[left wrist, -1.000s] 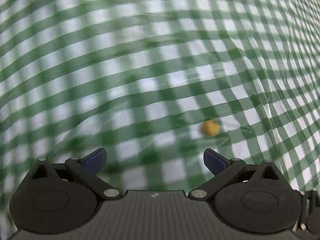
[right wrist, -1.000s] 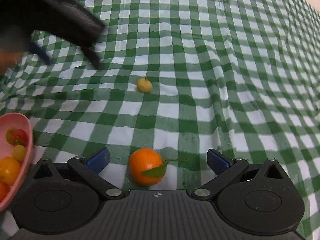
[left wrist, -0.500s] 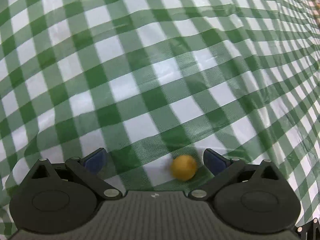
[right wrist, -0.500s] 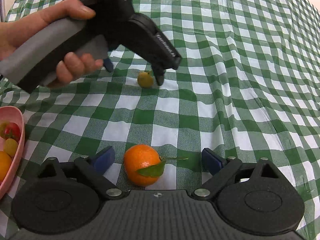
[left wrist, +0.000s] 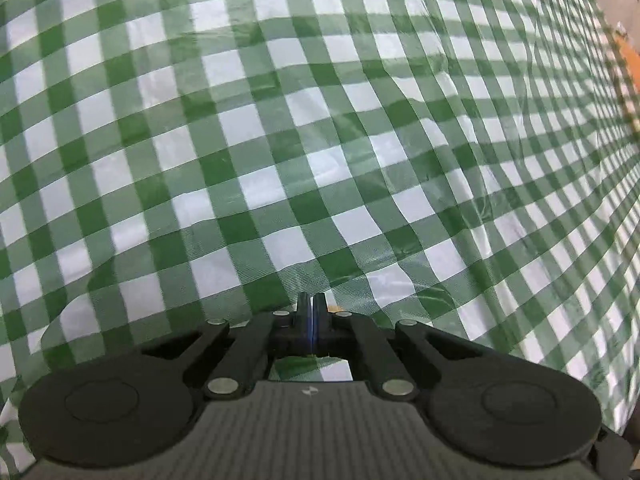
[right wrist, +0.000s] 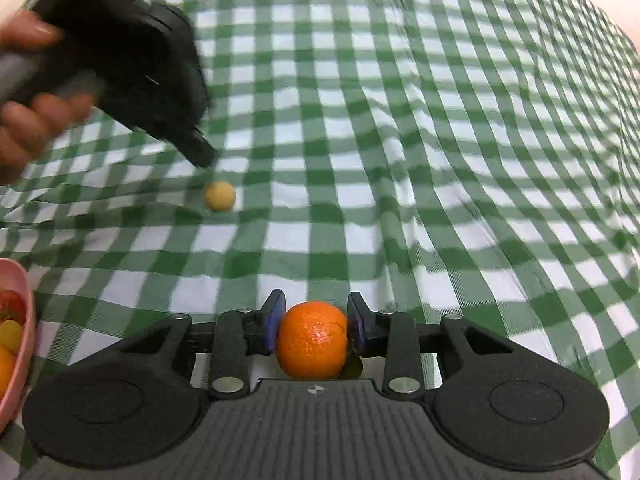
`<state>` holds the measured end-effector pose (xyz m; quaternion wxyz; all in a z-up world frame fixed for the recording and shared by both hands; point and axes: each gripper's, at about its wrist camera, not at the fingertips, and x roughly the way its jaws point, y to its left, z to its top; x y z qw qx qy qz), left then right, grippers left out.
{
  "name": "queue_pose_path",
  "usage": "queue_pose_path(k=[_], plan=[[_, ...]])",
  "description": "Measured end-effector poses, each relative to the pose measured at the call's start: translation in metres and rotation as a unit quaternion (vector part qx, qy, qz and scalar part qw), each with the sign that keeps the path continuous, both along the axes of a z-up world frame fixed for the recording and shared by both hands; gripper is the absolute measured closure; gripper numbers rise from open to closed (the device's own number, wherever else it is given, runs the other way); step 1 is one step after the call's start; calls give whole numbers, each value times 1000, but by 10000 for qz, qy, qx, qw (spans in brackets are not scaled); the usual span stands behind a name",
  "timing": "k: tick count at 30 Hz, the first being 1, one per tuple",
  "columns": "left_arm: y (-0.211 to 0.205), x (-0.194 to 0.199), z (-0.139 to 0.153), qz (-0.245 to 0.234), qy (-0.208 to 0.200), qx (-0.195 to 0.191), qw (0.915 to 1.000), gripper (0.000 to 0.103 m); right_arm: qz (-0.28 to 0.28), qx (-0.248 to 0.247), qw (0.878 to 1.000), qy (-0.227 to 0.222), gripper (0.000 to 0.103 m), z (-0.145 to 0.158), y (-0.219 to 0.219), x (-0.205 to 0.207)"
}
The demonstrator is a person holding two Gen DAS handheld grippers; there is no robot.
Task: Organize fruits
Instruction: 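Grasp a yellow kumquat with the left tool while the right tool grasps a mandarin, then carry the kumquat and mandarin toward the pink plate with both tools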
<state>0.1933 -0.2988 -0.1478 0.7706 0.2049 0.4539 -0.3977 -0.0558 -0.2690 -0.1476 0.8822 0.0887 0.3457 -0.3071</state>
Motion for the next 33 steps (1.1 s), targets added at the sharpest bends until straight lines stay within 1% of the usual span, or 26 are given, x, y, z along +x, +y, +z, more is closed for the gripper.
queue_pose_path(k=[1,3,5,7,9,11,13,14,15,16,17,18,20,21,24,26,27,29,30,31,33], plan=[[1,1,0,-17,77,5,10000,102,-63,37,10000,27,67,-1,-1,0],[2,3,-6,-20,328,56,9994,92,-131,73,9999,24,67,-2,-3,-1],[2,4,-14,36,458,95,9989,65,-168,78,9998,26,67,-3,-6,-1],[0,4,-20,135,452,56,9989,54,-272,39,9996,28,67,-4,-14,1],[-3,5,-23,160,535,-57,9984,49,-561,-42,9984,21,67,-3,-15,-2],[-9,3,-25,100,609,-188,9979,39,-877,-142,9960,89,67,-2,-20,-4],[-18,-1,-28,36,498,-182,9986,39,-1053,-47,9944,52,67,-4,-28,-6],[-22,-3,-31,-20,498,-151,9986,48,-1049,-66,9945,55,67,-4,-28,-6],[-26,-4,-33,-48,474,-84,9988,58,-1028,-99,9946,89,67,-5,-27,-5],[-29,-6,-37,-91,411,44,9991,75,-1022,-112,9947,96,67,-5,-27,-5],[-30,-7,-39,-114,403,94,9991,75,-1028,-104,9946,86,67,-5,-25,-5],[-28,-9,-38,-125,335,63,9993,75,-1037,-89,9945,72,67,-5,-25,-5],[-26,-15,-33,-178,82,156,9997,76,-1059,-84,9943,49,67,-5,-24,-6],[-24,-16,-29,-183,26,166,9997,76,-1093,-97,9940,14,67,-4,-25,-7],[-10,-16,-6,-50,81,27,10000,76,-1279,-255,9912,-235,67,1,-28,-9],[11,-21,20,63,-45,-155,9998,76,-1329,-384,9896,-396,67,6,-26,-13],[22,-25,32,139,-138,-184,9996,76,-1325,-440,9892,-440,67,8,-25,-14],[52,-39,57,335,-599,-93,9976,76,-1274,-532,9893,-470,67,11,-22,-14],[66,-45,66,415,-732,-39,9965,76,-1237,-631,9893,-450,67,14,-19,-15],[86,-51,76,537,-757,-16,9957,76,-1192,-742,9891,-435,67,18,-16,-16],[122,-61,87,781,-662,30,9947,76,-1053,-835,9898,-481,67,34,-2,-21]])
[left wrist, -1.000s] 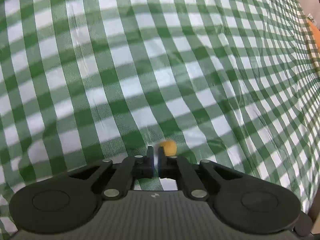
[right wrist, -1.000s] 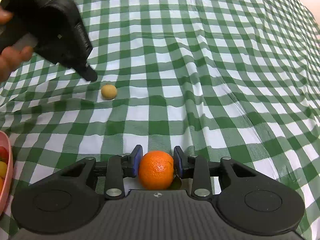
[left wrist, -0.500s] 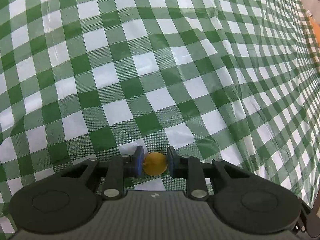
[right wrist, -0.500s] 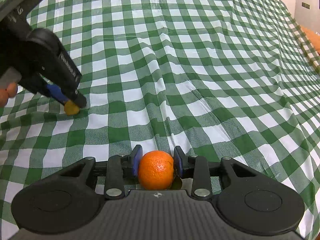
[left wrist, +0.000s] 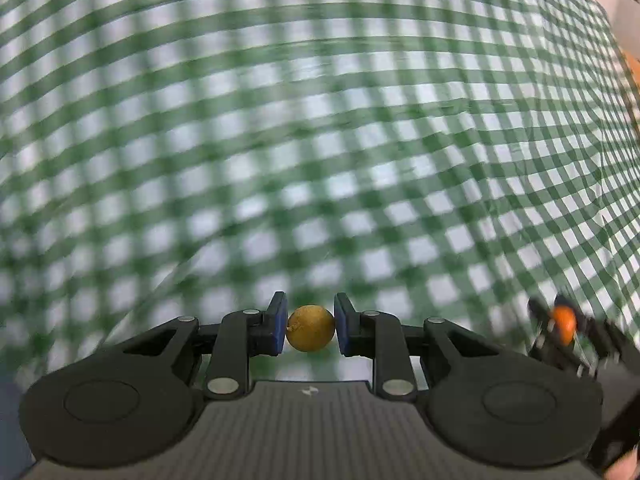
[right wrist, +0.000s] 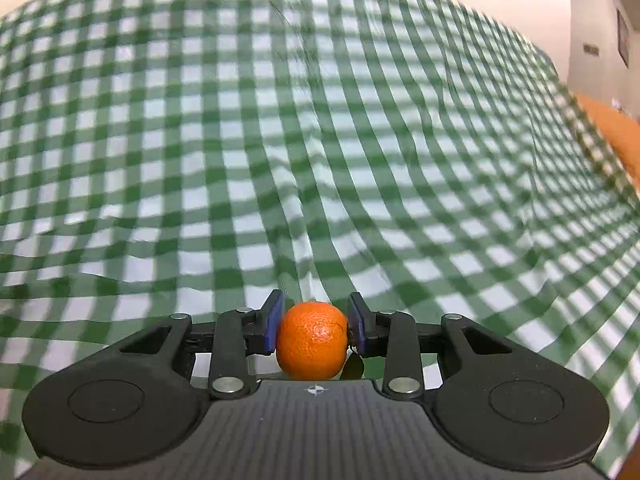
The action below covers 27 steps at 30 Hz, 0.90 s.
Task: Organize fruits
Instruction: 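Carry the kumquat and mandarin toward the pink plate with both tools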
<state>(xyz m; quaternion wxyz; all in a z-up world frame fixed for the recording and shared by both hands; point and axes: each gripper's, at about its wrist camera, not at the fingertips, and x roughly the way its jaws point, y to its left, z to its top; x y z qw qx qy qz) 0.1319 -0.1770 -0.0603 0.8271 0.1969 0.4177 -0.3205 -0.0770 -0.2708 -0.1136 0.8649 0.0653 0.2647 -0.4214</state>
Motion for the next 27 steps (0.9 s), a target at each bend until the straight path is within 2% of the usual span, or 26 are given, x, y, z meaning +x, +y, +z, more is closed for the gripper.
queue_pose_path(k=[3,7,10,14,17,21,27], plan=[[61,-25,11,477,84,84,9988,76,277,194,9992,-235,67,31,28,-15],[127,-60,12,1059,513,92,9930,76,792,873,9919,-476,67,65,70,-44],[165,-86,13,1301,715,67,9889,76,1138,1236,9848,-428,67,80,103,-61],[206,-119,20,1444,736,-105,9867,76,1521,1488,9766,-322,67,93,143,-79],[228,-142,25,1467,627,-186,9870,76,1759,1481,9729,-244,67,101,172,-88],[252,-163,32,1581,474,-283,9859,76,2035,1237,9711,-155,67,111,200,-93],[273,-175,40,1707,417,-455,9834,76,2329,900,9683,-108,67,123,223,-95]])
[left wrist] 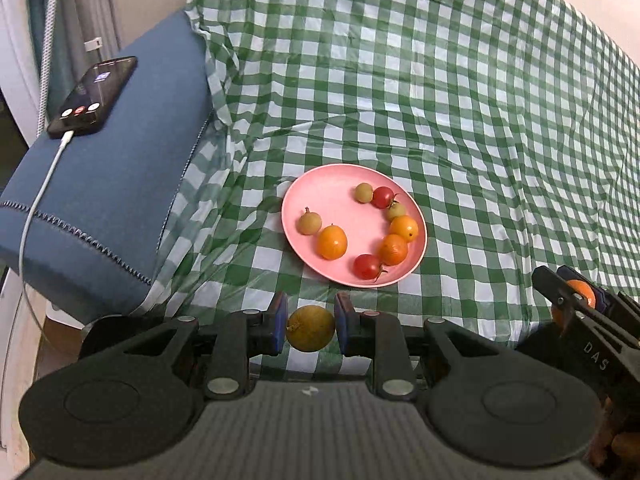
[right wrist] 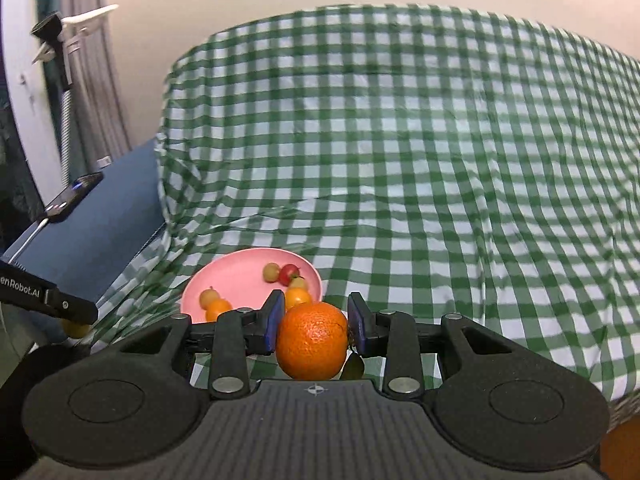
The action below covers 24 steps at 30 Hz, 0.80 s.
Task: Organize fruits
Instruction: 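Carry the kumquat and mandarin toward the pink plate with both tools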
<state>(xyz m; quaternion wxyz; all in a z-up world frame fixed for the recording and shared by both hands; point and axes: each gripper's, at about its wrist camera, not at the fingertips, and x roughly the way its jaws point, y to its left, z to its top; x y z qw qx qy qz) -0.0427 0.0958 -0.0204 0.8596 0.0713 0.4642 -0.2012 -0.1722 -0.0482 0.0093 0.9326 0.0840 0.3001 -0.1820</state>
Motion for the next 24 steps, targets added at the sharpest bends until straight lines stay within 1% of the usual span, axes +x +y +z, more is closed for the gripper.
queue_pose_path(k=[3,6,13,18,24], plan=[[5,-2,1,18,-29,-38,10000,76,84,-68,9999,22,67,1,4,1],[8,-2,1,31,-18,-66,10000,76,55,-69,9999,48,67,1,3,1],[4,1,-1,30,-16,-87,10000,76,36,-81,9999,97,67,-1,0,0],[-4,7,0,-32,-9,-118,9999,76,7,-254,9996,111,67,2,-8,-1],[-10,5,8,-104,-91,-279,9995,76,-126,-452,9989,8,67,12,-13,-10]])
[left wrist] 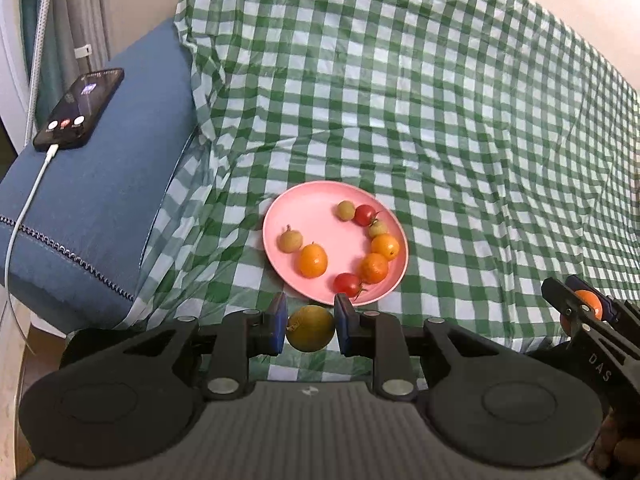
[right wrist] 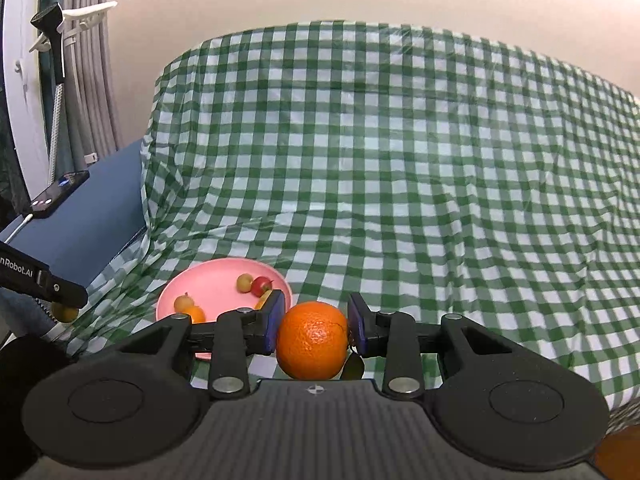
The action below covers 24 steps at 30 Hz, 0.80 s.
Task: Organize fruits
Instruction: 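Carry the kumquat and mandarin toward the pink plate with both tools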
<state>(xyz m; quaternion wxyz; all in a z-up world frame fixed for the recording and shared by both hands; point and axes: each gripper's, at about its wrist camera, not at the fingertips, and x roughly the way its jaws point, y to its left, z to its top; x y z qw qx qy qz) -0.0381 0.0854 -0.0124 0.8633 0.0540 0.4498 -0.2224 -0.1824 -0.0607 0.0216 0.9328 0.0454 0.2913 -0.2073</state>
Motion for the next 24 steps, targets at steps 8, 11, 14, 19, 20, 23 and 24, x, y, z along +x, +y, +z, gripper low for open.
queue_pose_path(k=[8,11,14,19,20,23,24], plan=[[-8,-3,4,-63,-39,97,9999,76,-115,403,9991,-79,67,1,-5,-7],[-9,1,4,-24,-47,190,9998,76,18,409,9991,-117,67,0,-8,0],[-6,6,9,161,-69,195,9997,76,114,395,9991,-101,67,1,-14,9],[-9,16,15,194,-98,90,9997,76,57,290,9995,-109,67,10,-26,13],[-9,17,15,182,-127,58,9997,76,13,271,9996,-119,67,11,-28,13],[-6,16,15,148,-132,-21,9998,76,-105,246,9996,-111,67,11,-28,12],[-5,15,14,110,-131,-39,9998,76,-111,239,9996,-116,67,11,-26,11]])
